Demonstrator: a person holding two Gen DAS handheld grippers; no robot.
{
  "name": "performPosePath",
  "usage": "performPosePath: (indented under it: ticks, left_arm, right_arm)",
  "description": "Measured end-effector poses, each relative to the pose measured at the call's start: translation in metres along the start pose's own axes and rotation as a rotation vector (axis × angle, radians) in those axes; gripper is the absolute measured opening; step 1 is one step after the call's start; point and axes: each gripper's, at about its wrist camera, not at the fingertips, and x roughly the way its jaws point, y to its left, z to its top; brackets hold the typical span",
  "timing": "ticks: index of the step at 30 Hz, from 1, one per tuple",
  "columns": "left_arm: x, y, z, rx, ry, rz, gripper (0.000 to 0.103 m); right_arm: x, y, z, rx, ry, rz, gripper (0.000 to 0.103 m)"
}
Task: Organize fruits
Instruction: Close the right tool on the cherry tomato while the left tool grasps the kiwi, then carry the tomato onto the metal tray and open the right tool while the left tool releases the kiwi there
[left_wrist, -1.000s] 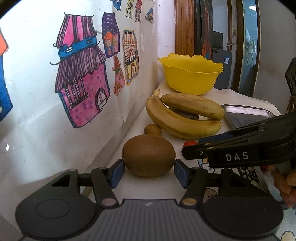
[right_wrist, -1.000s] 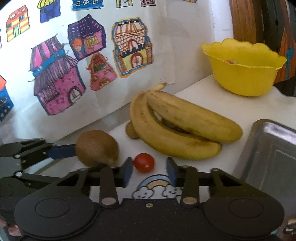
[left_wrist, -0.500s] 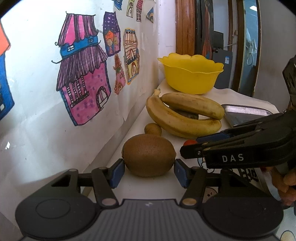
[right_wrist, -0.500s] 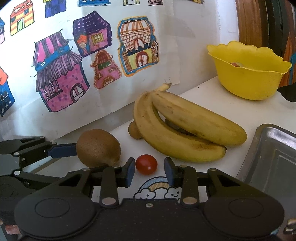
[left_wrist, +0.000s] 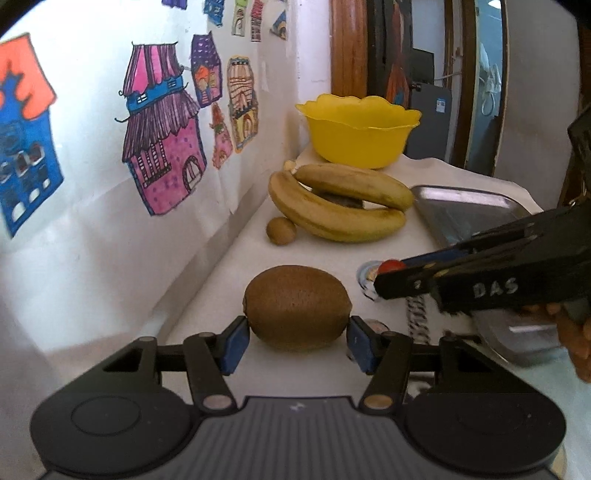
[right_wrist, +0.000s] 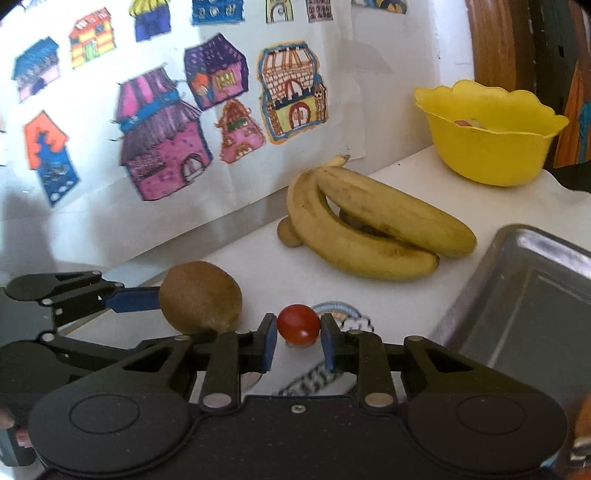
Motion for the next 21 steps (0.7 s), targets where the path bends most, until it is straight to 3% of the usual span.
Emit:
performPosePath:
  ticks: [9, 21]
  left_arm:
    - [-0.042, -0.03, -0.025, 0.001, 0.005, -0.038, 0.062]
    - [-0.091, -0.07, -0.059, 0.003, 0.002, -0.106, 0.062]
  right_arm:
    - [-0.065, 0.022, -0.027, -0.025, -0.053, 0.003, 0.027]
    - [-0.138, 0.034, -0.09, 0.036, -0.072, -0.01, 0.027]
